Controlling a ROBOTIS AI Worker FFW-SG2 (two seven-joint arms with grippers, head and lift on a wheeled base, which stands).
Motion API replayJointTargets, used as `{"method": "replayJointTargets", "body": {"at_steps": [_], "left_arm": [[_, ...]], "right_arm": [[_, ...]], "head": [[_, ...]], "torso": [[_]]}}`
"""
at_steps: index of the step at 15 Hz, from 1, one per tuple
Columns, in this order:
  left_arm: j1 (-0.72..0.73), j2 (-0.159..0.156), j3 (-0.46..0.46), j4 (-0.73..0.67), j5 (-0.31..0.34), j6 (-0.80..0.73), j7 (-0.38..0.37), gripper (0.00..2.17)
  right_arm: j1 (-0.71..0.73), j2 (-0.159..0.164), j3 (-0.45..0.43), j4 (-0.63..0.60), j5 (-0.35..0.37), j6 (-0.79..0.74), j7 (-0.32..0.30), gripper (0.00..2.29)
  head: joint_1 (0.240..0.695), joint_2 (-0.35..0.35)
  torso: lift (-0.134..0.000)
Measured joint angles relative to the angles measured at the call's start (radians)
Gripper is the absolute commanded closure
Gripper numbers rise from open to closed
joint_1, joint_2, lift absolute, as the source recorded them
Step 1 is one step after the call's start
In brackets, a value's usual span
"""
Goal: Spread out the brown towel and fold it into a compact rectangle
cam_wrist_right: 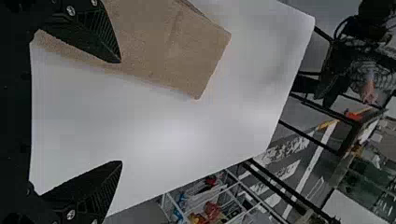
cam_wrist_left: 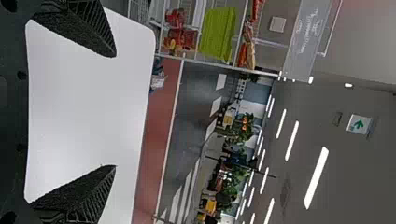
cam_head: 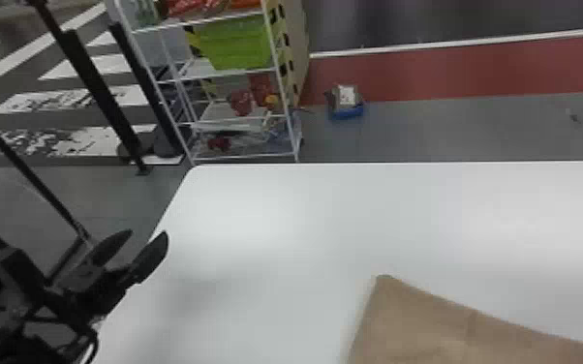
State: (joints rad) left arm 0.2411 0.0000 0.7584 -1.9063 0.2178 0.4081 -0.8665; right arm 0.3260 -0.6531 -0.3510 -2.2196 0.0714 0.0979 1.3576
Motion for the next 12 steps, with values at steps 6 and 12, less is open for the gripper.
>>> {"method": "replayJointTargets", "body": {"at_steps": [6, 12], "left_arm": [[0.002, 0.000, -0.008, 0.003, 0.000, -0.001, 0.011, 0.03], [0.003, 0.000, -0.018, 0.007, -0.004, -0.001, 0.018, 0.03]], "right_arm": [[0.100, -0.066, 0.076, -0.007, 0.229, -0.199, 0.000, 0.13], [0.221, -0.146, 0.083, -0.042, 0.312, -0.187, 0.000, 0.26]], "head": [[0.695, 0.286], [0.695, 0.273]], "torso": [[-0.124], [-0.124]]}}
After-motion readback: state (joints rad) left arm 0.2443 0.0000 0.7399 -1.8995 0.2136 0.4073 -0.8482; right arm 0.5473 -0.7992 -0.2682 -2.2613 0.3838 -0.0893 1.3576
